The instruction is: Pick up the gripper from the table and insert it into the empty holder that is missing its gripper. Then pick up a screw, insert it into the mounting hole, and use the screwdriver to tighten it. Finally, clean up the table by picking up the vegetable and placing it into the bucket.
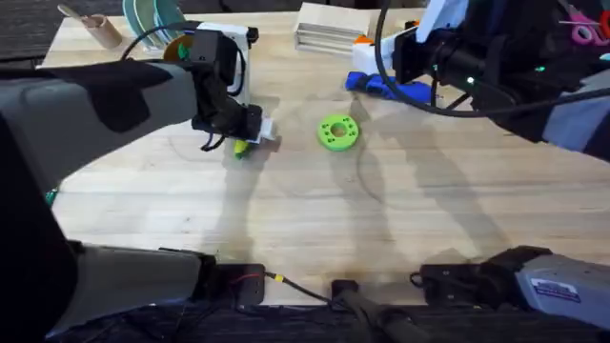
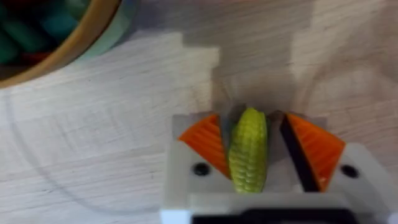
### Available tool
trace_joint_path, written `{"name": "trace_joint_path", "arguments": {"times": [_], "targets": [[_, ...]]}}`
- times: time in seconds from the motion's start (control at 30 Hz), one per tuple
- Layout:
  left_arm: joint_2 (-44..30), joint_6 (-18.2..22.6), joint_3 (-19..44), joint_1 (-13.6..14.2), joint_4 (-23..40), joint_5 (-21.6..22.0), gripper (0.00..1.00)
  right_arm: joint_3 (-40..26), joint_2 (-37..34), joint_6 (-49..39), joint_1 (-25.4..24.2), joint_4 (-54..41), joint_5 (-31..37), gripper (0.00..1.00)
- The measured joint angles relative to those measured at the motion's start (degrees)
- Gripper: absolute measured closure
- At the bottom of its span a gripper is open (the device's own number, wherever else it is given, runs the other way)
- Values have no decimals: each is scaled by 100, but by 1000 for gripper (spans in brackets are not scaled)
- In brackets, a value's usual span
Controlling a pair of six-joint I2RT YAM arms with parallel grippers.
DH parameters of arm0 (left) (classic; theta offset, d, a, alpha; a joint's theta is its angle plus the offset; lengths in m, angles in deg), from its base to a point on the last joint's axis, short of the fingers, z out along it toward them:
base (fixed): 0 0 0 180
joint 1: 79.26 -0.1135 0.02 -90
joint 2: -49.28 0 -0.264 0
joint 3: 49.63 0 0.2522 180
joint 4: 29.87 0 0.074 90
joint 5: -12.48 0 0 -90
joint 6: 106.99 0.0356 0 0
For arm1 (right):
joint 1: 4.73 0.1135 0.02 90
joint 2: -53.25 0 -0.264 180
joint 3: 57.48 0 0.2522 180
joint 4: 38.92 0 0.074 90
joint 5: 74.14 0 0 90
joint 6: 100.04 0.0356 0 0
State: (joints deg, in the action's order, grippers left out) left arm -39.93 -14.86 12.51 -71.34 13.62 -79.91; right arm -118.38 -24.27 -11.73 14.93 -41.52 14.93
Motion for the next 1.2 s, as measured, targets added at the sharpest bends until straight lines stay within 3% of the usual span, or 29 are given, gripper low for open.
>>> {"name": "trace_joint_path", "arguments": {"times": [0.1,0.13,0.17,0.43,0.57,0.73,0.97,1.2], "targets": [[0,-4,0,2,-13,-72,645,0,0,0,0,-2,0,7],[7,-4,43,2,-19,-163,918,0,0,0,0,0,0,7],[7,-3,66,2,-20,-168,971,0,-2,0,0,0,0,8],[4,-15,540,2,750,-168,975,0,-1,0,0,0,0,7],[311,-15,1418,2,1104,-148,975,0,0,0,0,0,0,7],[615,-13,2074,-48,1014,190,975,0,0,0,0,0,0,7],[664,-15,2288,-528,326,939,975,0,0,0,0,0,0,7],[348,-124,2288,-1083,-248,1152,975,0,0,0,0,0,0,7]]}}
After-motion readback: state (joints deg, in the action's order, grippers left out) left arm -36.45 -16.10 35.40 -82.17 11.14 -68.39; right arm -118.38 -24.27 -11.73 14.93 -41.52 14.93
